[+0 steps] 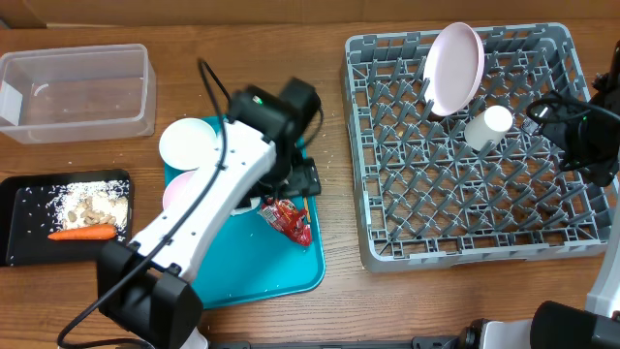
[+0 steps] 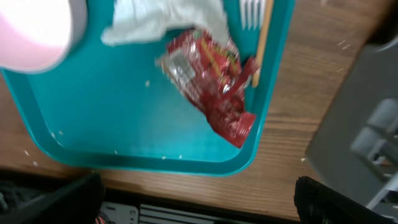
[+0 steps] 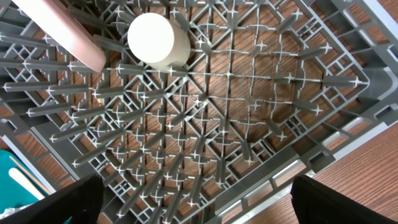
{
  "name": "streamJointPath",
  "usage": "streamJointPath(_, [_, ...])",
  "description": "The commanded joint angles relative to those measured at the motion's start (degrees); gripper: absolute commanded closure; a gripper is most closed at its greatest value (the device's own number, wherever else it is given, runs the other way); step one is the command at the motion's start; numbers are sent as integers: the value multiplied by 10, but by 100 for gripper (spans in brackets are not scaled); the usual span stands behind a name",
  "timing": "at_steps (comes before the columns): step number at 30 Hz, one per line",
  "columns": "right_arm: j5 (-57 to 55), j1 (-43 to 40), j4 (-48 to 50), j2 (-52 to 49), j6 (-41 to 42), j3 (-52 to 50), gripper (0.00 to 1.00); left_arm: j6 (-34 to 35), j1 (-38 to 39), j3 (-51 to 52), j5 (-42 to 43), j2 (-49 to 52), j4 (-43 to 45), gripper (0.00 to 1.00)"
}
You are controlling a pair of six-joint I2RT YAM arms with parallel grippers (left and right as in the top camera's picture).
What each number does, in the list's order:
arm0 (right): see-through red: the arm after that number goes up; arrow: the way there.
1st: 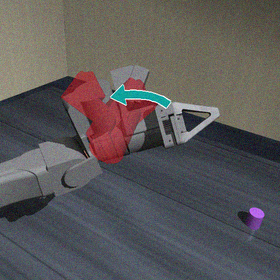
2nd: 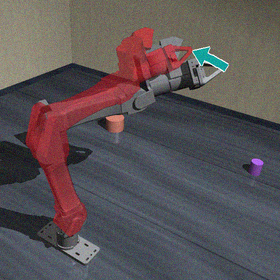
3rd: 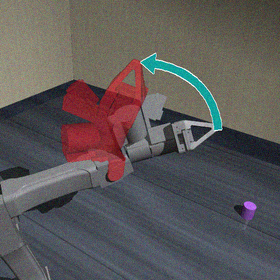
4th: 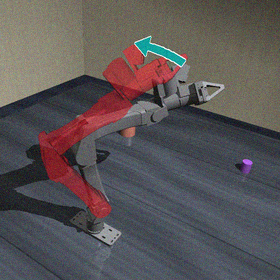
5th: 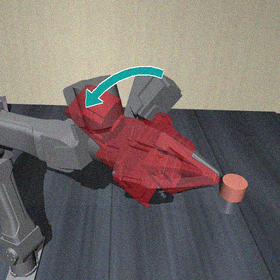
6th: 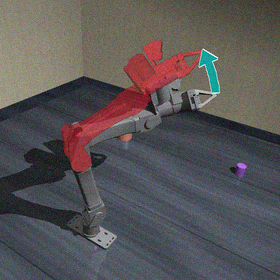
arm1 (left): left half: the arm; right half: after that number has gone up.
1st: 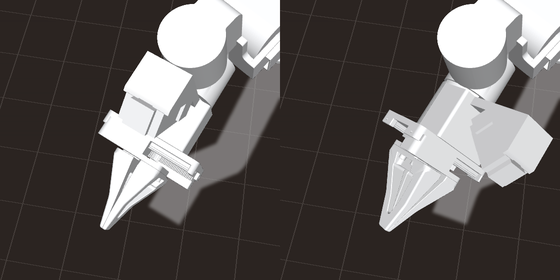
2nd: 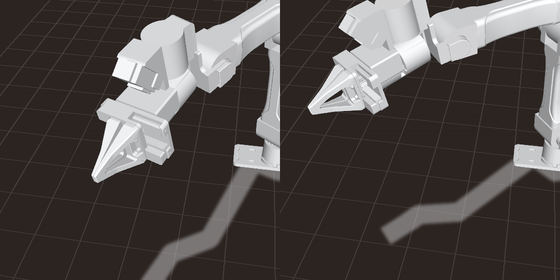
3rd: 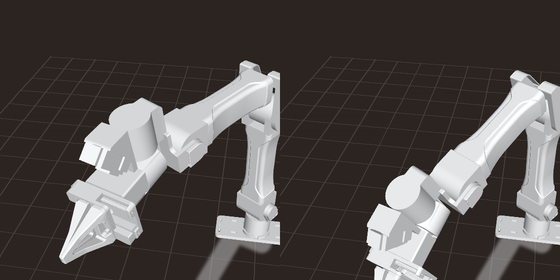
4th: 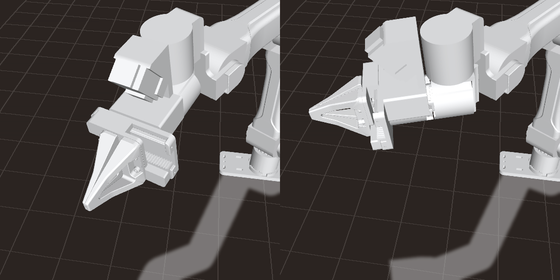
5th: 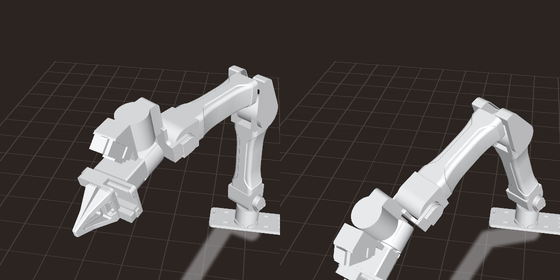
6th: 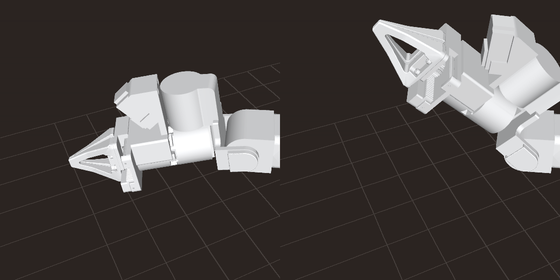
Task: Sort waste into correct bins and load items into the dishwasher rack
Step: 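Reach the left gripper over the teal tray to the red wrapper, then lower the left gripper and grasp the red snack wrapper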
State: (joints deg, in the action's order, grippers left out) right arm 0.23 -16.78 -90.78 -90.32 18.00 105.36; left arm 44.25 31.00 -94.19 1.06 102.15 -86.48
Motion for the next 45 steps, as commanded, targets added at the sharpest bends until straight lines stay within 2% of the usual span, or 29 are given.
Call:
streamJointPath(1, [5,1,3,5,0,0,0,97,25,53,-4,-6,26,0])
streamJointPath(7, [5,1,3,5,0,0,0,95,35,116,0,-6,92,0])
streamJointPath(11, [5,1,3,5,0,0,0,63,34,121,0,-6,121,0])
streamJointPath(19, [5,1,3,5,0,0,0,59,34,121,0,-6,162,0])
streamJointPath(30, [5,1,3,5,0,0,0,61,28,121,8,-6,181,0])
streamJointPath(33, [5,1,3,5,0,0,0,63,29,121,40,-6,181,0])
streamJointPath(35, [5,1,3,5,0,0,0,100,29,122,48,-6,178,0])
streamJointPath(40, [5,1,3,5,0,0,0,172,24,146,3,-6,178,0])
streamJointPath(45, [5,1,3,5,0,0,0,181,-11,179,8,-6,183,0])
